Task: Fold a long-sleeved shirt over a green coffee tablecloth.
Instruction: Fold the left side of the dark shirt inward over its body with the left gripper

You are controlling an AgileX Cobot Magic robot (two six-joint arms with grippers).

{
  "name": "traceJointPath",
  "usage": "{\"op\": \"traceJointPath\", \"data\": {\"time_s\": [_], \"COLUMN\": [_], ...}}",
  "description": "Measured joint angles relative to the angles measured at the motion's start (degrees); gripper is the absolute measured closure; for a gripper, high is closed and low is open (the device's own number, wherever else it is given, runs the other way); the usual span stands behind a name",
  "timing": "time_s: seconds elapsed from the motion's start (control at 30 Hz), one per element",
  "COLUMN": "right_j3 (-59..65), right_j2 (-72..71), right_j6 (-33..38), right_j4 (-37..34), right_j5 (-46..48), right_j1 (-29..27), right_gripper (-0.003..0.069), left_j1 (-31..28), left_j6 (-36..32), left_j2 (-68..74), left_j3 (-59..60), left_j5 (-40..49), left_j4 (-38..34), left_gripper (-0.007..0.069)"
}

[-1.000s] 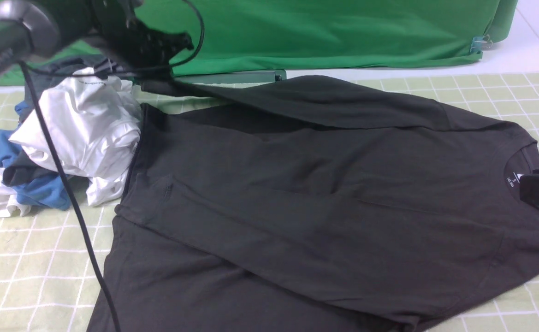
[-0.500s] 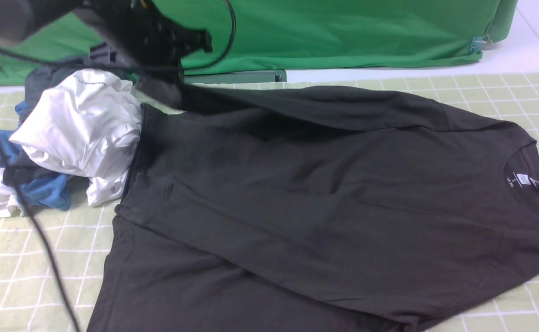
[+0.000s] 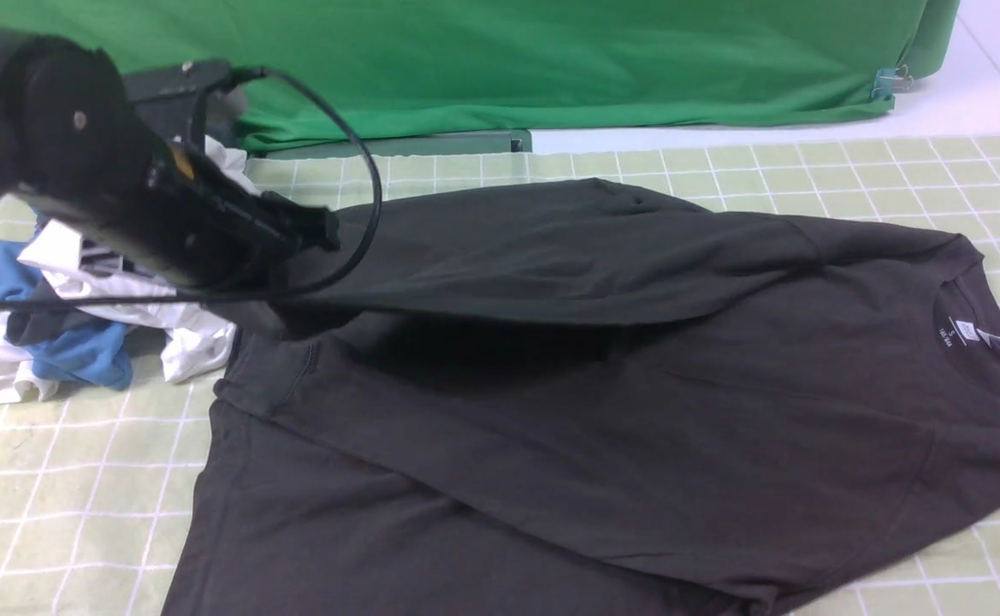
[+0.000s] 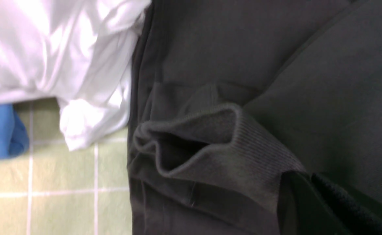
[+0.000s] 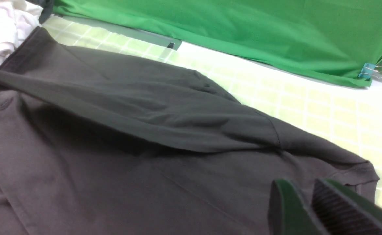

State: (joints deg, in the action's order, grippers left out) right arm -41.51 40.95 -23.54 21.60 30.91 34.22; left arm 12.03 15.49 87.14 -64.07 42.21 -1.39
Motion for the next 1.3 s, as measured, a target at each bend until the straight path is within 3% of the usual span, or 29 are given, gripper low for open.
{"op": "traceJointPath", "data": {"time_s": [0.43,0.7,1.07,1.23,1.3], "right_j3": [0.0,0.0,0.0,0.0,0.0], "right_j2": [0.0,0.0,0.0,0.0,0.0], "right_j6": [-0.1,-0.1,-0.1,-0.1,-0.1], "right_j4": [-1.1,-1.2,-1.3,-1.3,-1.3], "right_j5": [0.0,0.0,0.0,0.0,0.0], "right_j1": [0.0,0.0,0.0,0.0,0.0], "right_gripper": [0.0534,0.0534,0.0530,0.0526,0.0524], "left_j1": [0.0,0.0,0.0,0.0,0.0], "left_j6": [0.0,0.0,-0.8,-1.7,-0.1], "left_j2": [-0.1,-0.1,-0.2,-0.2,0.1], "left_j3": [4.3,4.3,4.3,4.3,4.3], "left_j5": [0.2,3.3,10.0,8.8,7.6], "left_j4": [-0.2,-4.1,-10.2,-7.2,-2.7], "left_gripper": [0.0608,0.0587,0.0340,0.0267,0.0256]}}
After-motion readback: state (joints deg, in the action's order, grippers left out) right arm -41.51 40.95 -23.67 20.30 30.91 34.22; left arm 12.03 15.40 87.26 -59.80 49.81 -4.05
